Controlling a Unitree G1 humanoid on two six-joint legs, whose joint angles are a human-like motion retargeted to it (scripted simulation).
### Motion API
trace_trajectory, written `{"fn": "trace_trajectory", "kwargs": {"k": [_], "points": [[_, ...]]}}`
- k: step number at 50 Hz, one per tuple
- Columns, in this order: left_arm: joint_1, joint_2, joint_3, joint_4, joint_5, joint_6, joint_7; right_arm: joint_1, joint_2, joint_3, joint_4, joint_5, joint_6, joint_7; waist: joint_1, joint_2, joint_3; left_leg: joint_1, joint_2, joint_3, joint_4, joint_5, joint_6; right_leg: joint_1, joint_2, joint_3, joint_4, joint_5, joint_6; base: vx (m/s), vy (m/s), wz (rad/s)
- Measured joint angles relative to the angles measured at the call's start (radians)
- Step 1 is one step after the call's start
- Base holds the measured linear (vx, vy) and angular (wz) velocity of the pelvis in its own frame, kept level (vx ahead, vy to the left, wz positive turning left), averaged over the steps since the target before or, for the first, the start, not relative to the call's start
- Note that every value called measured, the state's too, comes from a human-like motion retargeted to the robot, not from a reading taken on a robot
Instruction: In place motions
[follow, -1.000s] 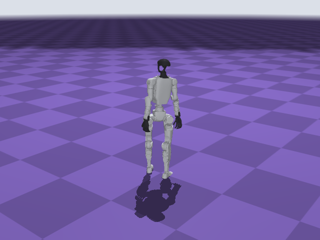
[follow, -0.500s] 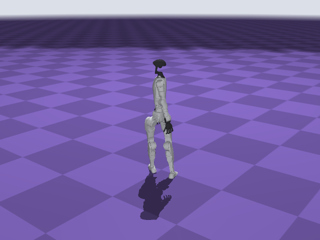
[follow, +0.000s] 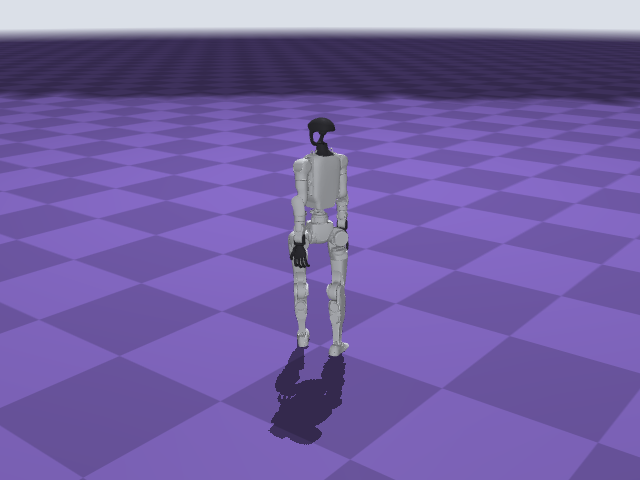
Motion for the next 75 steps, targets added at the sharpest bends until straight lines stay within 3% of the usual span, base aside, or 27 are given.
{"fn": "trace_trajectory", "kwargs": {"k": [8,15,23,38,62,75], "points": [[0.045,0.0,0.054,-0.016,0.036,0.012,0.006,-0.042,-0.029,0.06,0.026,0.007,0.008,-0.001,-0.176,0.022,0.048,0.049,0.028,0.134,0.022,-0.084,0.17,-0.097,-0.012,0.314,0.028,0.064,-0.043,0.11,-0.16,-2.19],[0.044,-0.025,0.072,-0.048,0.004,0.01,-0.002,-0.034,-0.037,0.076,0.063,0.007,0.036,-0.022,-0.291,0.027,0.073,0.11,0.059,0.285,0.019,-0.14,0.216,-0.139,0.026,0.53,0.016,0.115,-0.067,0.04,-0.17,-1.61],[-0.005,-0.053,0.069,-0.105,-0.026,-0.012,-0.019,-0.007,-0.051,0.084,0.102,0.0,0.059,-0.041,-0.412,0.044,0.087,0.165,0.087,0.406,0.006,-0.174,0.228,-0.14,0.067,0.647,-0.021,0.164,-0.079,-0.04,-0.13,-0.81],[0.017,-0.105,0.03,-0.099,0.007,-0.03,-0.048,0.029,-0.03,0.067,0.103,0.016,0.086,-0.037,-0.448,0.031,0.058,0.217,0.093,0.5,-0.005,-0.205,0.229,-0.155,0.077,0.732,-0.009,0.176,-0.088,0.02,-0.05,-0.29],[0.041,-0.088,0.005,-0.032,0.033,0.008,-0.019,-0.021,-0.026,0.069,0.046,0.022,0.059,0.018,-0.418,0.006,0.024,0.186,0.074,0.408,0.012,-0.202,0.203,-0.146,0.044,0.634,-0.007,0.151,-0.091,-0.01,-0.01,0.18],[0.032,-0.089,-0.067,-0.019,0.061,0.015,0.007,-0.023,-0.012,0.081,0.057,0.009,0.039,0.044,-0.419,-0.013,0.012,0.197,0.087,0.44,0.014,-0.218,0.198,-0.158,0.062,0.664,-0.007,0.158,-0.097,-0.01,-0.08,-0.13]]}}
